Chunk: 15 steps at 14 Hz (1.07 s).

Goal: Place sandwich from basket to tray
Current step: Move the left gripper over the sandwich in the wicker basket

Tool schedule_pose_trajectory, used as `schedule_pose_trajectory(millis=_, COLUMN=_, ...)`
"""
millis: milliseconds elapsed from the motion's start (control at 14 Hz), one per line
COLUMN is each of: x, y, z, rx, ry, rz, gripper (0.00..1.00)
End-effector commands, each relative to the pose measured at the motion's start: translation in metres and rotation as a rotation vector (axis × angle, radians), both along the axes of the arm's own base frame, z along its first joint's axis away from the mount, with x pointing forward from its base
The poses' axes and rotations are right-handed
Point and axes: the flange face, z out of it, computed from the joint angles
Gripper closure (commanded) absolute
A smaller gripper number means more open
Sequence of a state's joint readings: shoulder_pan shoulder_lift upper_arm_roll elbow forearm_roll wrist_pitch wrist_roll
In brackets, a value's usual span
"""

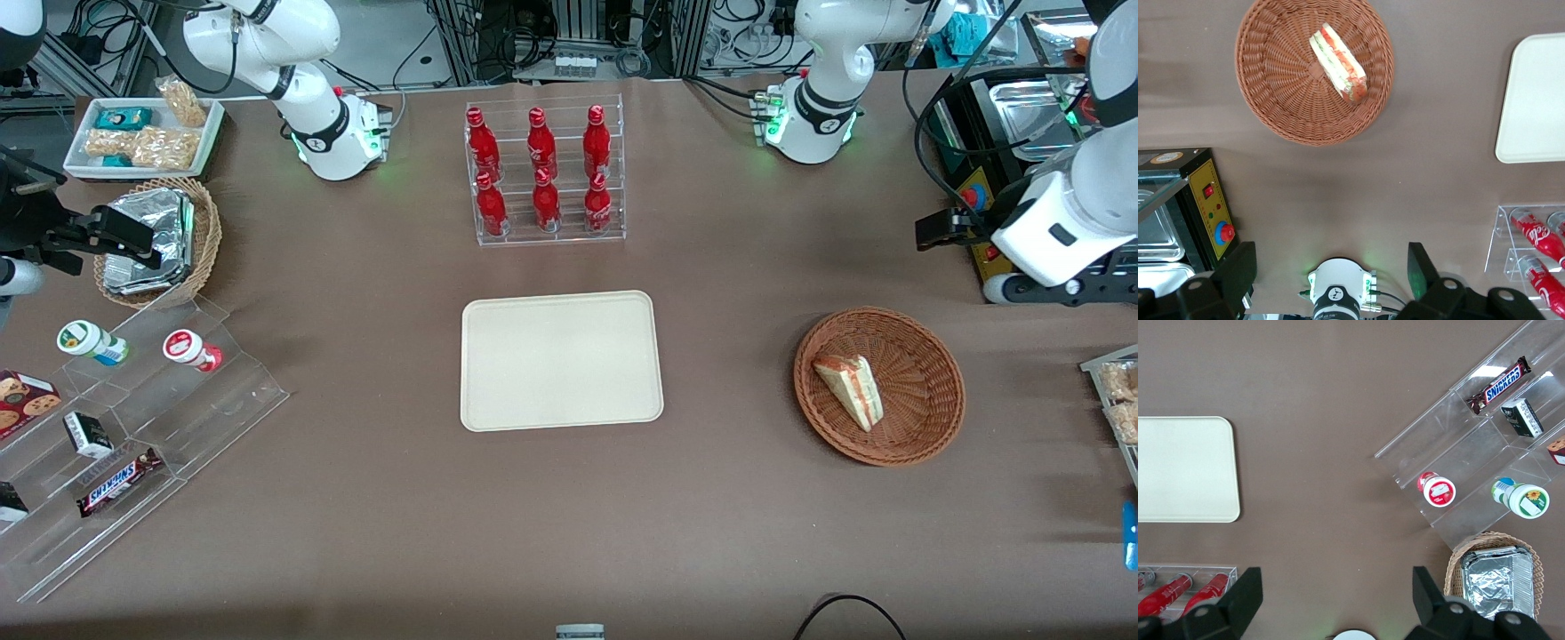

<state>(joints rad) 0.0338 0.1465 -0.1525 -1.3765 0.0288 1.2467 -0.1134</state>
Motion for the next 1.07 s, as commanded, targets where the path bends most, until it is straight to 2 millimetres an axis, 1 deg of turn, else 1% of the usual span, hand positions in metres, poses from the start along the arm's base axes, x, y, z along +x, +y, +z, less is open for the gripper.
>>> schedule_pose_trajectory(millis=0, x=-0.005, y=0.004, z=0.014, rx=0.019, ry=-0.035, rz=0.027, gripper=0.0)
schedule_pose_trajectory(millis=71, x=-0.004, y=0.006, z=0.01, rx=0.02, ry=-0.026, rz=0.031, gripper=0.0)
schedule_pose_trajectory(millis=143, x=-0.001, y=0.006, z=-0.001, rx=0.022, ry=-0.006, rz=0.031, gripper=0.0)
schedule_pose_trajectory(millis=214, x=0.004, y=0.009, z=-0.024, rx=0.026, ry=0.026, rz=0.038, gripper=0.0)
schedule_pose_trajectory(millis=286, x=0.01, y=0.017, z=-0.049, rx=0.027, ry=0.014, rz=0.052, gripper=0.0)
schedule_pose_trajectory(millis=357, x=0.012, y=0.018, z=-0.082, rx=0.029, ry=-0.001, rz=0.052, gripper=0.0)
schedule_pose_trajectory(millis=500, x=0.014, y=0.023, z=-0.139, rx=0.032, ry=-0.041, rz=0.064, gripper=0.0)
schedule_pose_trajectory(millis=643, x=0.012, y=0.029, z=-0.185, rx=0.038, ry=-0.085, rz=0.072, gripper=0.0)
schedule_pose_trajectory(millis=714, x=0.011, y=0.035, z=-0.204, rx=0.043, ry=-0.11, rz=0.113, gripper=0.0)
schedule_pose_trajectory(millis=786, x=0.009, y=0.038, z=-0.218, rx=0.056, ry=-0.129, rz=0.188, gripper=0.0)
schedule_pose_trajectory(millis=1000, x=0.009, y=0.032, z=-0.254, rx=0.101, ry=-0.21, rz=0.531, gripper=0.0)
